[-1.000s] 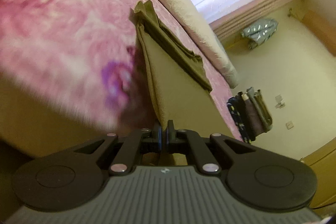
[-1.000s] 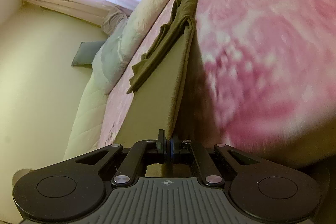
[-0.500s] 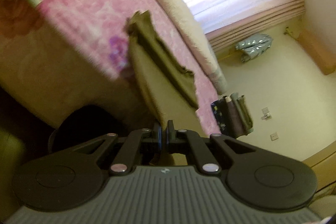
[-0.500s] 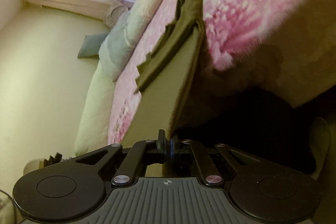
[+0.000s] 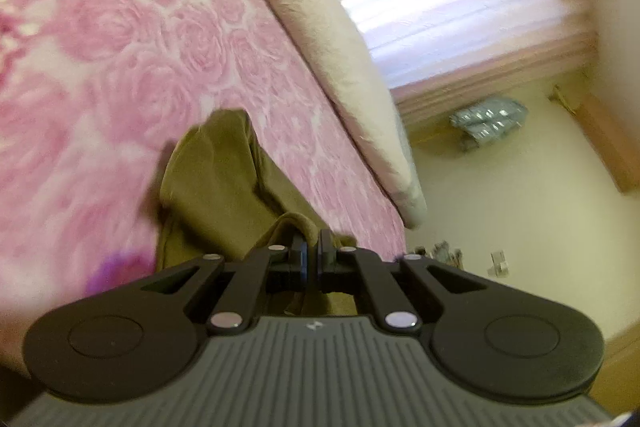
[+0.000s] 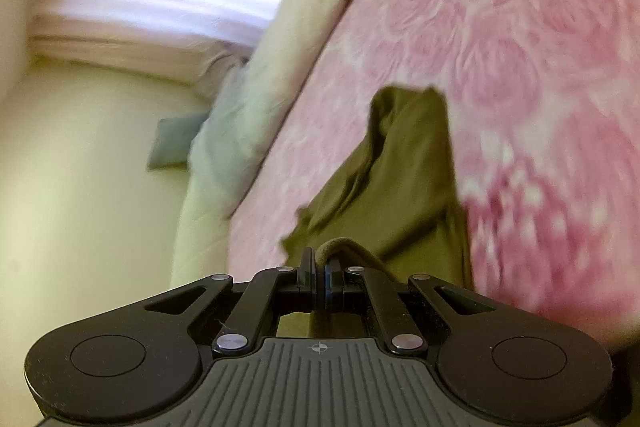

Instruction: Fold clothes

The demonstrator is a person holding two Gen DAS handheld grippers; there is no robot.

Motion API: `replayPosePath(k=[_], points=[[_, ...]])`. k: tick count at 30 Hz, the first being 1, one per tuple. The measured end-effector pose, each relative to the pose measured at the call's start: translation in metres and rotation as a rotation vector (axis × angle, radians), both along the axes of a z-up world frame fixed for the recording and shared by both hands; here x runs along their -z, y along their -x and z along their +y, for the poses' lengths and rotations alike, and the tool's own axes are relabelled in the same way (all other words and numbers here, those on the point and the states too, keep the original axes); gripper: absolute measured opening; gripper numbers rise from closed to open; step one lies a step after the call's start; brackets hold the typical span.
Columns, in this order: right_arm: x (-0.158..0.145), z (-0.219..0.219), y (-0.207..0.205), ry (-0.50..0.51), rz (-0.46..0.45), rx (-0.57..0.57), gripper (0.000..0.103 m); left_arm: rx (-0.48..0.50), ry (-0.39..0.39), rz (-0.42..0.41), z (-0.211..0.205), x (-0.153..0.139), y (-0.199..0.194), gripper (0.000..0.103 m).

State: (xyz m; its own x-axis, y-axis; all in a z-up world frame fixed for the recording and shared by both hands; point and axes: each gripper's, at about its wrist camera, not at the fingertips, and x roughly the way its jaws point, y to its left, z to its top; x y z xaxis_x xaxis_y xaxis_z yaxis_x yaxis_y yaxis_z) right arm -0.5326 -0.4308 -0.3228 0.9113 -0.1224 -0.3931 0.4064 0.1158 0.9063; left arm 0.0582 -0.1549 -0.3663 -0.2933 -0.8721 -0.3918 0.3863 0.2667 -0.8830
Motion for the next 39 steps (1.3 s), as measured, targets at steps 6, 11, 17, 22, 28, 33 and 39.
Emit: replayPosePath(k=[6, 11, 17, 22, 28, 33, 39], points=[[0.076, -0.088, -0.05, -0.251, 0.033, 0.161, 0.012, -0.116, -0.17, 0.094, -0.08, 0.06, -0.032, 0.006], [0.112, -0.109, -0.041, -0.31, -0.123, 0.336, 0.07, -0.202, -0.138, 0.172, -0.083, 0.081, -0.051, 0.008], [0.069, -0.094, -0.023, 0.155, 0.04, 0.176, 0.069, -0.166, -0.065, -0.186, -0.053, 0.04, -0.052, 0.016], [0.051, -0.062, -0.038, 0.54, 0.356, -0.055, 0.063, 0.077, -0.087, -0.592, -0.059, 0.008, -0.019, 0.017], [0.062, -0.066, -0.061, 0.586, 0.385, -0.082, 0.054, 0.192, -0.094, -0.708, -0.092, 0.008, 0.006, 0.019], [0.059, -0.072, -0.074, 0.576, 0.397, -0.062, 0.054, 0.234, -0.171, -0.821, -0.131, 0.025, 0.015, 0.019], [0.061, -0.076, -0.066, 0.537, 0.36, -0.045, 0.054, 0.175, -0.127, -0.656, -0.13, 0.036, -0.002, 0.019]])
